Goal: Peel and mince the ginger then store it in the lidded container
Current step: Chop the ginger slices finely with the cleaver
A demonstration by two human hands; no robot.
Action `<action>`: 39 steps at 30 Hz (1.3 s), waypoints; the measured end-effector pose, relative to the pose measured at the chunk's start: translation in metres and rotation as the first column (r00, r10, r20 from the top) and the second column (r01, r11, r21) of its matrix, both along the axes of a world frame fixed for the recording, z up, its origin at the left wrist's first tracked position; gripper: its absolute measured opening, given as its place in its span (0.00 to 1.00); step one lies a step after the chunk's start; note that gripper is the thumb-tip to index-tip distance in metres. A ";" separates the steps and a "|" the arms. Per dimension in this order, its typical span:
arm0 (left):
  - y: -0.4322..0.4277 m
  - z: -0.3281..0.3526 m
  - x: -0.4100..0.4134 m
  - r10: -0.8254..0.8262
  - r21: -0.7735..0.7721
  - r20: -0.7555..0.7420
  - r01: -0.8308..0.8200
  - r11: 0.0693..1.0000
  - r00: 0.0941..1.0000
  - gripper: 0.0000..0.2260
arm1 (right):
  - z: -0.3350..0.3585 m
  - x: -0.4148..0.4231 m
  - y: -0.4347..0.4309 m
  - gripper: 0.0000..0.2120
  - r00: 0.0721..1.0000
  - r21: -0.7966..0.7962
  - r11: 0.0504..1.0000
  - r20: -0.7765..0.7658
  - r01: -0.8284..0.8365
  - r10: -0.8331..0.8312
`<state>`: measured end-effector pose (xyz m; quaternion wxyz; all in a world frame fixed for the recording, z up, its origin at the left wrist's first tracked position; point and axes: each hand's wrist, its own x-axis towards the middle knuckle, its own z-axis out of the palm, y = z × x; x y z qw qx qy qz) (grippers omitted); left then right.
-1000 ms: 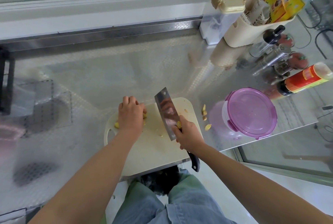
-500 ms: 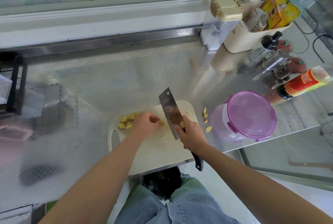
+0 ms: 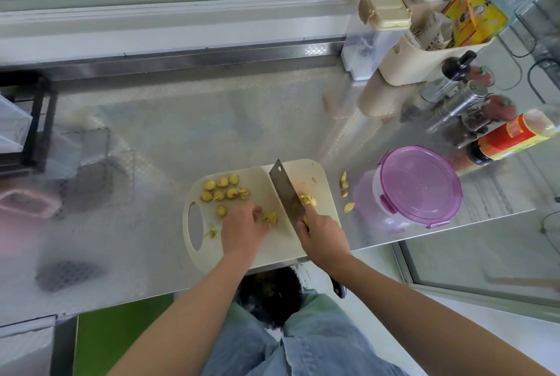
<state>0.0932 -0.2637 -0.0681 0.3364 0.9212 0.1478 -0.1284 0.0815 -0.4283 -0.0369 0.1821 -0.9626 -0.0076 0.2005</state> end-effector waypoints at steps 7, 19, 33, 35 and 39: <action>-0.013 -0.003 -0.008 -0.075 0.114 0.066 0.067 0.991 0.995 0.07 | 0.004 -0.013 0.010 0.07 0.996 0.022 0.997 -0.034 -0.077 0.078; -0.008 -0.002 -0.016 -0.168 0.228 0.121 0.137 0.964 0.978 0.13 | 0.002 -0.017 0.001 0.09 1.000 0.054 0.998 -0.018 -0.022 0.023; -0.018 0.000 -0.008 -0.251 0.312 0.083 0.214 0.926 0.965 0.08 | 0.006 -0.017 -0.002 0.06 1.000 0.080 0.997 -0.016 -0.011 0.012; -0.017 -0.001 -0.009 -0.255 0.305 0.080 0.220 0.926 0.964 0.09 | 0.005 -0.016 -0.004 0.07 1.000 0.074 0.997 -0.023 -0.006 0.007; -0.012 -0.004 -0.010 -0.251 0.264 0.086 0.221 0.939 0.964 0.12 | 0.004 -0.014 -0.005 0.07 0.999 0.080 0.997 -0.040 0.003 0.000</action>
